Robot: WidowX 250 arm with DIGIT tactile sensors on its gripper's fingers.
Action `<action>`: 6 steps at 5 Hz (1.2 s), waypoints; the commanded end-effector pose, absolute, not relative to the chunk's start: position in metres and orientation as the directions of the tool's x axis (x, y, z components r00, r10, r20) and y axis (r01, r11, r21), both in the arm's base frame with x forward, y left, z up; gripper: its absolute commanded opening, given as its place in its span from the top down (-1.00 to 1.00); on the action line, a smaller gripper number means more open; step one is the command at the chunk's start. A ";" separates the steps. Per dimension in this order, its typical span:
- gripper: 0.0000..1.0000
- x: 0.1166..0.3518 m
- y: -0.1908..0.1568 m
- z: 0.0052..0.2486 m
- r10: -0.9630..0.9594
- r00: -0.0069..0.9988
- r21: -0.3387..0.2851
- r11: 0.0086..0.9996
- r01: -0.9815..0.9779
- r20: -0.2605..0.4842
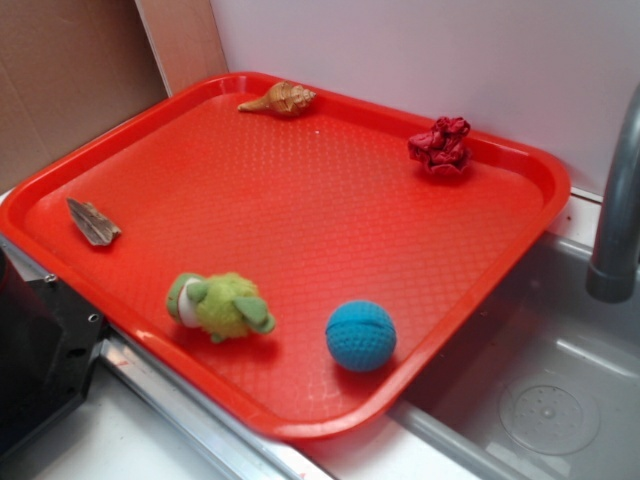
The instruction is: Grab the wood chip.
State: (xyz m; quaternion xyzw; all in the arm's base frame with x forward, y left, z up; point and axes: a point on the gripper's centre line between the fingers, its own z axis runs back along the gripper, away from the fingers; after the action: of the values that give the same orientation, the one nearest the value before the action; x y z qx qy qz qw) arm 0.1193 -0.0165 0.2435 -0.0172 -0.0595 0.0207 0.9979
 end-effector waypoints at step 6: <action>-1.00 0.128 0.103 0.066 0.702 0.664 0.036 0.679 -0.733 0.258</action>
State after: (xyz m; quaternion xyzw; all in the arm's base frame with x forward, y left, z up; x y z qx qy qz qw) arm 0.1307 0.1000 0.0584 0.0646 -0.0954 0.3945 0.9116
